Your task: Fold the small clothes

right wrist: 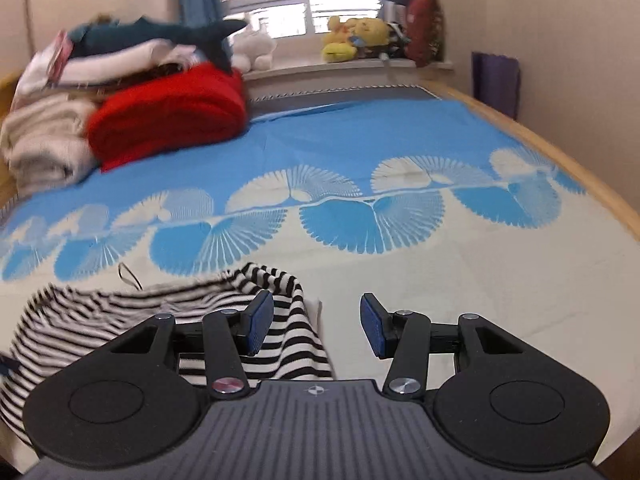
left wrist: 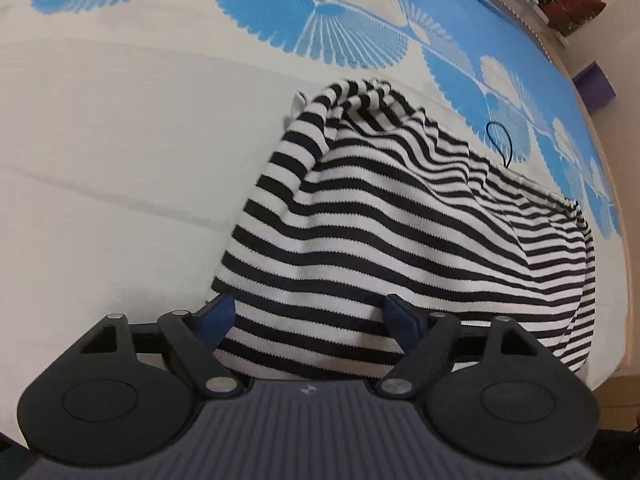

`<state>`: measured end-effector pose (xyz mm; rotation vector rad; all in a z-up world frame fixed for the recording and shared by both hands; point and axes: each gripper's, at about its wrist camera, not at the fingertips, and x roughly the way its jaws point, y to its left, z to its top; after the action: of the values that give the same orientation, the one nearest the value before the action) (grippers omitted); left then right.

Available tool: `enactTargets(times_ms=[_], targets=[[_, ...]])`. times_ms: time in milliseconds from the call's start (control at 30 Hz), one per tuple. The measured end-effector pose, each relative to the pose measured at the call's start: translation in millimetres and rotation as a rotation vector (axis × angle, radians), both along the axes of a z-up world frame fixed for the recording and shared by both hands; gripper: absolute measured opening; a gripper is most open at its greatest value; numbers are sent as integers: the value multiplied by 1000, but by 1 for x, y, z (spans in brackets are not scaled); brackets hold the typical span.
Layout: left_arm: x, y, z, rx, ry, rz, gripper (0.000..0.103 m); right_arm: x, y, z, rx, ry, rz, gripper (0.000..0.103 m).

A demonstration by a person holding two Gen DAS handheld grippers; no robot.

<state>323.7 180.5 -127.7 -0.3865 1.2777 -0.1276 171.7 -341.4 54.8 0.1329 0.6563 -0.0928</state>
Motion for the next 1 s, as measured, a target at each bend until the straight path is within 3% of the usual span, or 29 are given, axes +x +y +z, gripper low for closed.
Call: enactTargets(times_ms=[100, 267, 433, 733, 867, 1000], targets=[[7, -6, -10, -18, 38, 2, 86, 1, -4, -4, 38, 5, -43, 50], [20, -18, -22, -34, 67, 1, 91, 9, 0, -12, 5, 40, -35, 50], [29, -36, -24, 28, 49, -36, 95, 11, 0, -16, -13, 55, -36, 50], [38, -25, -14, 76, -12, 71, 93, 9, -3, -17, -17, 62, -53, 50], [37, -8, -20, 10, 37, 120, 93, 10, 0, -17, -25, 63, -54, 50], [37, -5, -20, -4, 38, 105, 93, 8, -2, -17, -22, 60, -69, 50]])
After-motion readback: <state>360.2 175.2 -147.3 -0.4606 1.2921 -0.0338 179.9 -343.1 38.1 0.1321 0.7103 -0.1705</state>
